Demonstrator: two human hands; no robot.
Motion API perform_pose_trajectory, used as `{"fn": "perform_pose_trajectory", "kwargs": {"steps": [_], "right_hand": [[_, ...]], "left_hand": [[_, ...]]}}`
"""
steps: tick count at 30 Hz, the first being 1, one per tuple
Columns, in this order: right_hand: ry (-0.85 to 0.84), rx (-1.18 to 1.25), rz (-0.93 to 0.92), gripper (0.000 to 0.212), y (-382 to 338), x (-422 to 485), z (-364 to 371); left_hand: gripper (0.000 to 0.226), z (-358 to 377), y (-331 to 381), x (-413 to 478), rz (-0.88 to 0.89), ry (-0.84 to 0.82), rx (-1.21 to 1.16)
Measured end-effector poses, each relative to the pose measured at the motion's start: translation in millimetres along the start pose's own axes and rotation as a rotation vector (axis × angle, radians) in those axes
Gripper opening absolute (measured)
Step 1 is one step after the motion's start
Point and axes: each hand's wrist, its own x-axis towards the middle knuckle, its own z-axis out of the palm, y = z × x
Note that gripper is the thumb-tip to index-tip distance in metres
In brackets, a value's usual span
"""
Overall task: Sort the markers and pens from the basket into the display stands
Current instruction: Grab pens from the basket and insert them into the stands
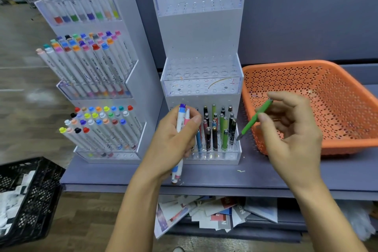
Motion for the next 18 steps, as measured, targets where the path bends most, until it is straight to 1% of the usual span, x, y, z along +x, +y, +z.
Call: {"fn": "perform_pose_trajectory", "kwargs": {"steps": [4, 9, 14, 18], "right_hand": [[-0.083, -0.162, -0.061, 0.037, 6.1, -6.8, 4.4], [-0.222, -0.245, -0.082, 0.034, 10.6, -12.2, 8.4], [-0.337, -0.379, -0.089, 0.025, 11.8, -16.2, 8.7], [-0.393, -0.450, -0.031, 0.029, 8.9, -14.9, 9.0]], "left_hand": [[0.009, -0.5, 0.6, -0.5, 0.025, 0.030, -0.071], [0.005, -2.7, 2.6, -2.7, 0.037, 0.063, -0.110], [0.009, -3.9, 2.6, -2.1, 0.058, 0.135, -0.194], [0.013, -3.9, 6.1, -1.9, 0.085, 0.174, -0.319]]}}
